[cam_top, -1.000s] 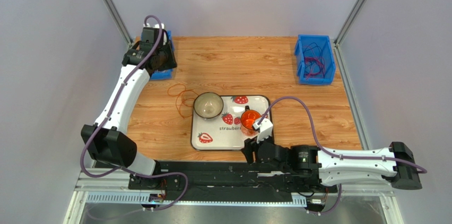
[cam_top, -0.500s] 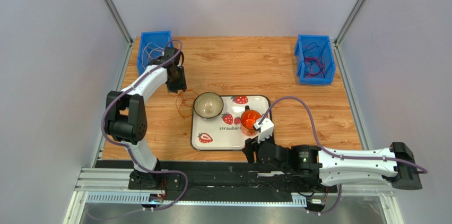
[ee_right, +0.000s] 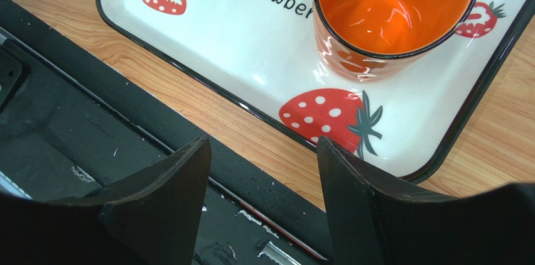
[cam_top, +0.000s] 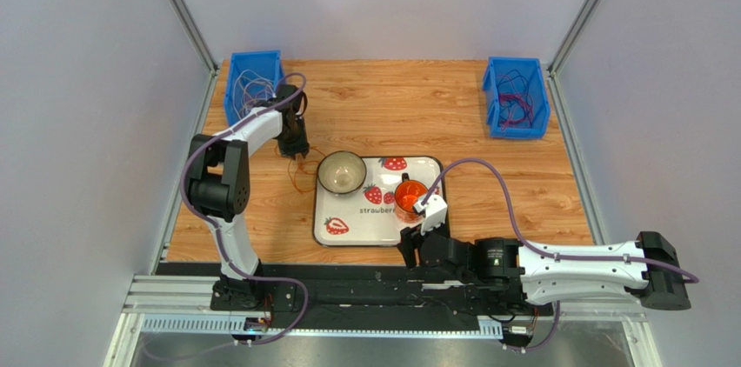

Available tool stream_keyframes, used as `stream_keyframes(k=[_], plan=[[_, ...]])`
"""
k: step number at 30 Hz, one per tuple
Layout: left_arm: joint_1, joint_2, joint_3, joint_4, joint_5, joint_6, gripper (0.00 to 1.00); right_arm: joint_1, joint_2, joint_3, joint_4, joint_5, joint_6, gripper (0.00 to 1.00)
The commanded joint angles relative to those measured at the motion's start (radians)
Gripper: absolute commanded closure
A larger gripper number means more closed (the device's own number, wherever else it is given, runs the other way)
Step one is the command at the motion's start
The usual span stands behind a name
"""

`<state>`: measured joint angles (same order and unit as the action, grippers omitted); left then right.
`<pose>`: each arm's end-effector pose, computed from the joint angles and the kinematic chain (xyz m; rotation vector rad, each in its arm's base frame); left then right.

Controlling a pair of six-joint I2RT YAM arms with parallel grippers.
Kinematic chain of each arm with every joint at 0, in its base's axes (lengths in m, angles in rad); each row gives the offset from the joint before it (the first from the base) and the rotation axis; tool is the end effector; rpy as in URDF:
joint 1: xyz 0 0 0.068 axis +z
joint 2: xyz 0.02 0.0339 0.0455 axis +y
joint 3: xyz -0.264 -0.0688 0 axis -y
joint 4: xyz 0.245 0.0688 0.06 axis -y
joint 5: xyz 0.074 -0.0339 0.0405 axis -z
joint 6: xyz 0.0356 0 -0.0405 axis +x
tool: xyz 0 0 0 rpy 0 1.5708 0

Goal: Untangle the cables
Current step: Pick up the cable at the center of the board.

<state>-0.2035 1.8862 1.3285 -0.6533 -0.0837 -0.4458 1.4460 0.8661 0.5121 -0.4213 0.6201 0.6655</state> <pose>0.3728 -0.0739 0.1833 -0.3562 2.7510 -0.0508 0.0421 0.1692 0.2139 -0.5615 2.1415 0.4560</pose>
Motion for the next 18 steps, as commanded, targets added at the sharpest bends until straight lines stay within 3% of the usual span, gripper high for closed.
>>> stream_keyframes(k=[1,13,16,18], plan=[[-0.004,0.02,0.023,0.021,-0.007,-0.014,0.6,0.007,0.007,0.006,0.015,0.035,0.009,0.33],[-0.004,0.086,0.064,0.003,-0.002,-0.007,0.77,0.005,-0.003,0.006,0.012,0.041,0.011,0.33],[-0.004,0.087,0.075,-0.006,-0.001,-0.005,0.95,0.005,-0.009,0.011,0.006,0.046,0.011,0.33],[-0.004,0.077,0.087,-0.022,0.002,-0.002,1.0,0.005,-0.018,0.012,0.0,0.05,0.011,0.33]])
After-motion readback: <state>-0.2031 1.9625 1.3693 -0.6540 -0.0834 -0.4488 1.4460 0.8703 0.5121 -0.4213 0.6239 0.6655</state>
